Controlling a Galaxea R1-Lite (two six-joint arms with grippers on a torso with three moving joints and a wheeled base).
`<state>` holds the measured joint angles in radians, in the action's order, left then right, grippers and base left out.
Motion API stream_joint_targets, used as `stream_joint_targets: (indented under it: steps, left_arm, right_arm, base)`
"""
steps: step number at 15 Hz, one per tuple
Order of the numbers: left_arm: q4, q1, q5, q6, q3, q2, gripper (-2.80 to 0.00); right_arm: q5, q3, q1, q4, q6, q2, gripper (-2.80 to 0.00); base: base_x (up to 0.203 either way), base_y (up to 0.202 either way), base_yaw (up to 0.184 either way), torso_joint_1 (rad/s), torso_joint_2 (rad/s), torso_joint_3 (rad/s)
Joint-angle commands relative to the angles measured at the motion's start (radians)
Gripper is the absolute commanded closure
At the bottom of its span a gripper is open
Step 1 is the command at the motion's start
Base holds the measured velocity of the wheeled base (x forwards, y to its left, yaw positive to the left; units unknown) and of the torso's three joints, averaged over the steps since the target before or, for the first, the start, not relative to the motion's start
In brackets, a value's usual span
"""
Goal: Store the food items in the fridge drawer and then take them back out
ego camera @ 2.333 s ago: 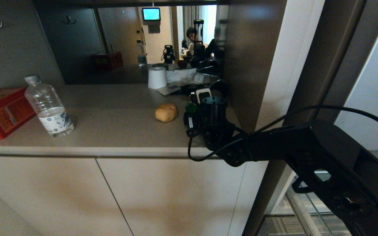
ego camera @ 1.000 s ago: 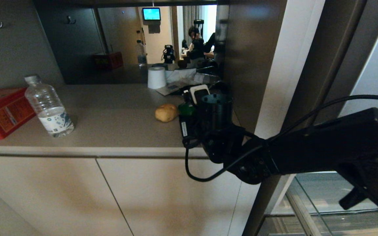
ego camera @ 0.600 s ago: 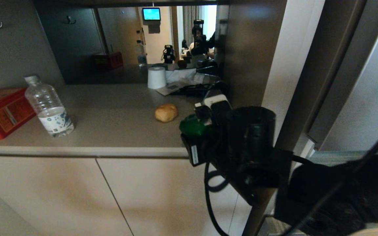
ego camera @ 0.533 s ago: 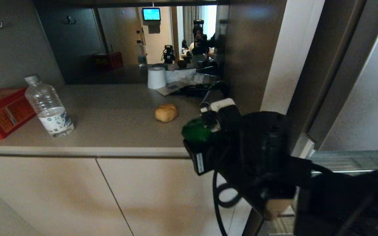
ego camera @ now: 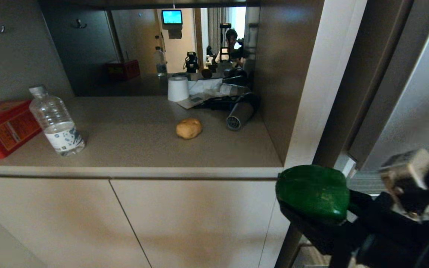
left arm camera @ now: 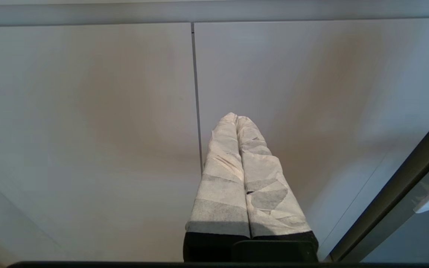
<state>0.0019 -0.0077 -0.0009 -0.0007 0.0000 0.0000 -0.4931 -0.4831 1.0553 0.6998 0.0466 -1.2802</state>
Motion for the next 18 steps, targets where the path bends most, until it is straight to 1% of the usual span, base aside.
stream_joint_targets:
  steps: [1, 3, 4, 6, 9, 11, 13, 15, 18]
  left_arm:
    - [0.0, 0.0, -0.001, -0.001, 0.0, 0.002, 0.0]
    - [0.0, 0.0, -0.001, -0.001, 0.0, 0.002, 0.0]
    - [0.001, 0.0, 0.001, -0.001, 0.0, 0.002, 0.0]
    - [0.0, 0.0, 0.0, -0.001, 0.0, 0.002, 0.0]
    - [0.001, 0.0, -0.001, -0.001, 0.0, 0.002, 0.0]
    - [0.0, 0.0, 0.001, -0.001, 0.0, 0.002, 0.0]
    - [0.001, 0.0, 0.001, 0.0, 0.0, 0.002, 0.0]
    - [0.0, 0.0, 0.001, -0.001, 0.0, 0.002, 0.0]
    - [0.0, 0.0, -0.001, -0.001, 0.0, 0.002, 0.0]
  right_arm:
    - [0.006, 0.06, 0.003, 0.0, 0.001, 0.139, 0.0]
    - [0.02, 0.123, 0.004, -0.001, 0.001, 0.183, 0.0]
    - [0.042, 0.159, 0.004, 0.0, -0.001, 0.205, 0.0]
    - [0.058, 0.188, 0.002, -0.002, -0.005, 0.272, 0.0]
    - [0.061, 0.221, -0.063, -0.021, -0.002, 0.295, 0.0]
    - [0.066, 0.225, -0.074, -0.021, -0.001, 0.329, 0.0]
    - [0.095, 0.271, -0.081, -0.007, -0.013, 0.329, 0.0]
    - [0.1, 0.308, -0.081, -0.003, -0.038, 0.328, 0.0]
    - [0.1, 0.378, -0.084, 0.04, -0.07, 0.328, 0.0]
  base:
    - [0.0, 0.0, 0.0, 0.0, 0.0, 0.0]
    - [0.0, 0.0, 0.0, 0.0, 0.0, 0.0]
    - [0.0, 0.0, 0.0, 0.0, 0.0, 0.0]
    - [0.0, 0.0, 0.0, 0.0, 0.0, 0.0]
    - [0.0, 0.0, 0.0, 0.0, 0.0, 0.0]
    - [0.0, 0.0, 0.0, 0.0, 0.0, 0.0]
    - [0.0, 0.0, 0.0, 0.0, 0.0, 0.0]
    - [0.0, 0.0, 0.0, 0.0, 0.0, 0.0]
    - [0.0, 0.0, 0.0, 0.0, 0.0, 0.0]
